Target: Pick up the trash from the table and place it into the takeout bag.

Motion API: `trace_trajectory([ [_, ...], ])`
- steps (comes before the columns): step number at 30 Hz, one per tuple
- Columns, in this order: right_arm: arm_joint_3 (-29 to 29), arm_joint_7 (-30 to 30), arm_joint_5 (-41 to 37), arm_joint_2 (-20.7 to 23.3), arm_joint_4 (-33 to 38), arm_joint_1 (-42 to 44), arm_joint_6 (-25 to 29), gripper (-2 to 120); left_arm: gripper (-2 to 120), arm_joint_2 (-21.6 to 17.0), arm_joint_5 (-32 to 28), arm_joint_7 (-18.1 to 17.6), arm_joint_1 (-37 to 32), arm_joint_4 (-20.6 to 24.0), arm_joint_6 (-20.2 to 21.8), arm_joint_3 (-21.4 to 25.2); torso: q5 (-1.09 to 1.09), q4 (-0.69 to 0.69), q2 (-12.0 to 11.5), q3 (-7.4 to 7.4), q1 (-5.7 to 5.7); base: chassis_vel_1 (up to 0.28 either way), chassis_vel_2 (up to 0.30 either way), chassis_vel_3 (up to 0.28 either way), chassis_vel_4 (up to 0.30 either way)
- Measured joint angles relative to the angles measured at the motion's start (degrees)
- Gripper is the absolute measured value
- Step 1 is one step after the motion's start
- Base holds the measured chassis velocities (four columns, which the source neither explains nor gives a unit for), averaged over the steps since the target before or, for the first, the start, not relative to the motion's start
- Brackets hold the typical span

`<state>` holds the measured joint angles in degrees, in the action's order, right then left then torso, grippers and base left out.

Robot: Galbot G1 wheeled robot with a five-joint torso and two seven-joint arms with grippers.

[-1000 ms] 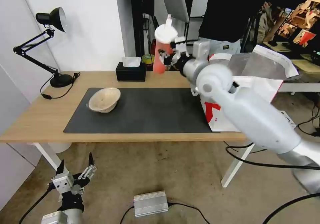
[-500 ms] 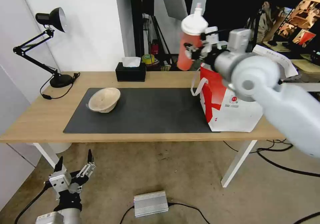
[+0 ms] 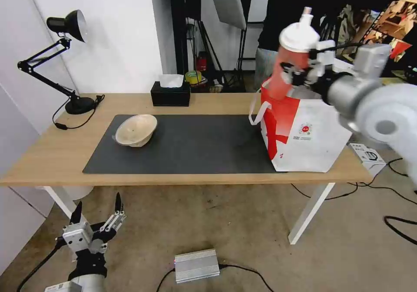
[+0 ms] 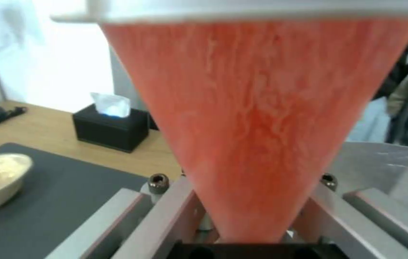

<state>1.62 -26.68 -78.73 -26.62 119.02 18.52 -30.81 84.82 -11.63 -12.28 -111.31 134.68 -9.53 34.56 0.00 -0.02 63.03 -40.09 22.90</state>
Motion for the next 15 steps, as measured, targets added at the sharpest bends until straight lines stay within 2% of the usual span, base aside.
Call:
trace_trajectory([
  [3, 0.26, 0.07, 0.01, 0.17, -1.39, 0.09, 0.12, 3, 100, -0.30, -0.13, 0.01, 0.59, -0.46, 0.06, -0.14, 0.00, 0.03, -0.01, -0.01, 0.01, 0.000, 0.000, 0.000, 0.000],
  [15, 1.12, 0.31, 0.69, -0.24, -7.80, -0.07, 0.43, 3, 100, -1.44, -0.45, 0.05, 1.25, -1.66, 0.11, -0.56, 0.00, 0.02, -0.01, -0.01, 0.01, 0.000, 0.000, 0.000, 0.000],
])
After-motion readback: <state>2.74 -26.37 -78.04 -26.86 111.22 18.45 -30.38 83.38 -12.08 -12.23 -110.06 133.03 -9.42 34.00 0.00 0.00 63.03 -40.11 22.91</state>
